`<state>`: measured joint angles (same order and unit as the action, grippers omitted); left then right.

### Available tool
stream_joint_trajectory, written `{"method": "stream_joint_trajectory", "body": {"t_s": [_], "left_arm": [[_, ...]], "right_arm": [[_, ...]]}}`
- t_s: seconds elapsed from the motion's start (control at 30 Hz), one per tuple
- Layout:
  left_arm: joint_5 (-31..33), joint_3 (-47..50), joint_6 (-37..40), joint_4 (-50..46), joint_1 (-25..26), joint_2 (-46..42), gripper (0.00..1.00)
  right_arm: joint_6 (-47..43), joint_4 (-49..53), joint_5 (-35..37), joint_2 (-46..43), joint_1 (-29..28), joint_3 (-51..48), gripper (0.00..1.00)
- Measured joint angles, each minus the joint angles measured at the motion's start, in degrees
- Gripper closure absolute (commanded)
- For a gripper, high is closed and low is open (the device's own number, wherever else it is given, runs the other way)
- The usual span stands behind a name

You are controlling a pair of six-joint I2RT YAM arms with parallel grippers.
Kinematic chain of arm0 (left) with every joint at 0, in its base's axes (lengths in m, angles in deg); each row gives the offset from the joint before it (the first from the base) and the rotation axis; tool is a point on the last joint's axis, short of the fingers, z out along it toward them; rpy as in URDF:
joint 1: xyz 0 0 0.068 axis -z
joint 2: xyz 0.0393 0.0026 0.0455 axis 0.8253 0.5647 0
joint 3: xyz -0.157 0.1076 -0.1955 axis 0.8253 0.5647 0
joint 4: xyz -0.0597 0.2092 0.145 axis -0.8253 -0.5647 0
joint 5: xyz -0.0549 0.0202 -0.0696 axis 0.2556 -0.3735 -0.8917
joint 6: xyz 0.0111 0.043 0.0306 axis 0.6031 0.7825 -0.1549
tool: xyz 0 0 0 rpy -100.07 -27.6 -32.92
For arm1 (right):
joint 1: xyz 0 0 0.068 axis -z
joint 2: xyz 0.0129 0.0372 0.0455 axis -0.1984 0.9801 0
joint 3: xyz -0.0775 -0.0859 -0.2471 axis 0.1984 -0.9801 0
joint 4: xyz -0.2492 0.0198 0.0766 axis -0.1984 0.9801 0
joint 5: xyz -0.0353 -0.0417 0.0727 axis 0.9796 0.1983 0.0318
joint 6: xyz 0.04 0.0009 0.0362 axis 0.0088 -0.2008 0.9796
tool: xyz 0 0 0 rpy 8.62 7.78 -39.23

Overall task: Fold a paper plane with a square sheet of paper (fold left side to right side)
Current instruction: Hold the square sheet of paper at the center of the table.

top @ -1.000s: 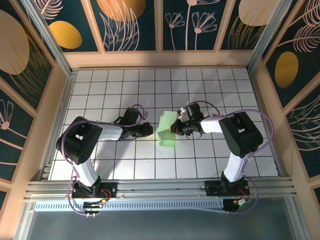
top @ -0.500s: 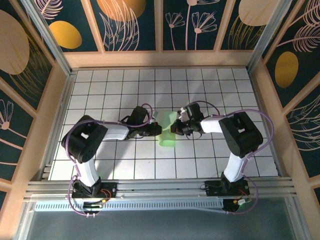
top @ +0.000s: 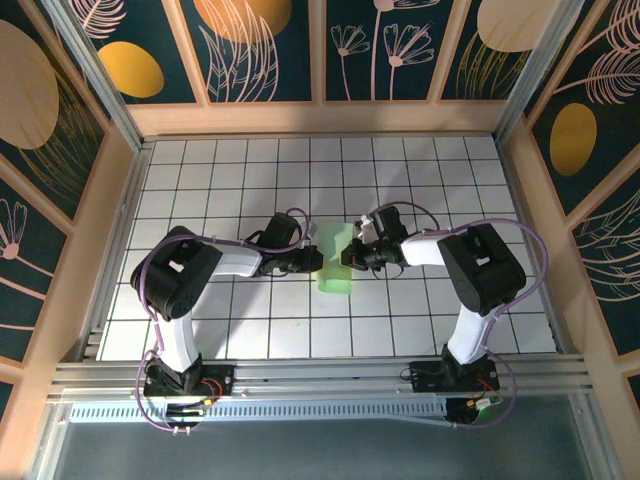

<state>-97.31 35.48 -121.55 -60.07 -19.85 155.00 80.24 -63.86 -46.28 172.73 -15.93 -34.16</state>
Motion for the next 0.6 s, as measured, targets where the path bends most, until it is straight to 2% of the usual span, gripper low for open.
{"method": "stream_joint_trajectory", "body": {"t_s": [0.43, 0.6], "left_arm": [[0.76, -0.74, 0.85, -1.51, 0.26, 0.04, 1.00], [0.85, -0.90, 0.83, -1.86, 0.28, 0.04, 1.00]], "right_arm": [[0.50, 1.25, 0.02, -0.33, -0.07, 1.25, 1.00], [1.51, -0.15, -0.02, 0.26, -0.79, 4.59, 1.00]]}}
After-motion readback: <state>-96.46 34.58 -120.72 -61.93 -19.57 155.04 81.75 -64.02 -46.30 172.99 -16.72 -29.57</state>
